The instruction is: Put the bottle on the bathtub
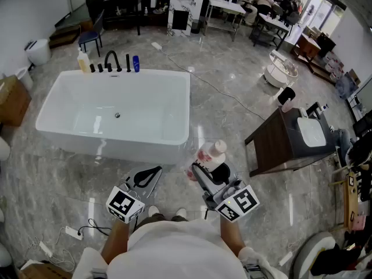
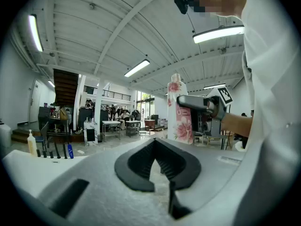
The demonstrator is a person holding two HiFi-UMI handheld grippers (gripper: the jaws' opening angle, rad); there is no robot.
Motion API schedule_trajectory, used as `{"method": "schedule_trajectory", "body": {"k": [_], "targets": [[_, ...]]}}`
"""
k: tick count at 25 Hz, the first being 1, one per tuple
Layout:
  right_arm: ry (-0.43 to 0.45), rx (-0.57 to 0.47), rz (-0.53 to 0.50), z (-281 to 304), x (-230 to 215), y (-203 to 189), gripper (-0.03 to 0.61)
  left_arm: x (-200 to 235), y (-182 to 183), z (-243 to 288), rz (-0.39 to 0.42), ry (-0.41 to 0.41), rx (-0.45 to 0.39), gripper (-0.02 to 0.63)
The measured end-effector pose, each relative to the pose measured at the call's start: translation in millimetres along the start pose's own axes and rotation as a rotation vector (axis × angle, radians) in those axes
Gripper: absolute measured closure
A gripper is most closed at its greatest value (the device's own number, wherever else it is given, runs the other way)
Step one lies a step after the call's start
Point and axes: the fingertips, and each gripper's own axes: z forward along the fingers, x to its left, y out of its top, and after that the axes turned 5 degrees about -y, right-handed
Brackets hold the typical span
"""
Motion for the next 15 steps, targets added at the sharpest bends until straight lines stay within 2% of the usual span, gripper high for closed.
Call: {"method": "schedule_trajectory", "body": {"k": [3, 15], "targets": [[0.006, -0.001, 0.001, 1.9, -0.6, -0.4, 0.339, 2.0, -4.5, 1.0, 0.005, 0.002, 0.02, 0.612], [0.01, -0.008, 0.008, 1.8, -4.8, 0.9, 0.339, 2.3, -1.9, 2.8, 0.006, 0.005, 0.01, 0.612]]}}
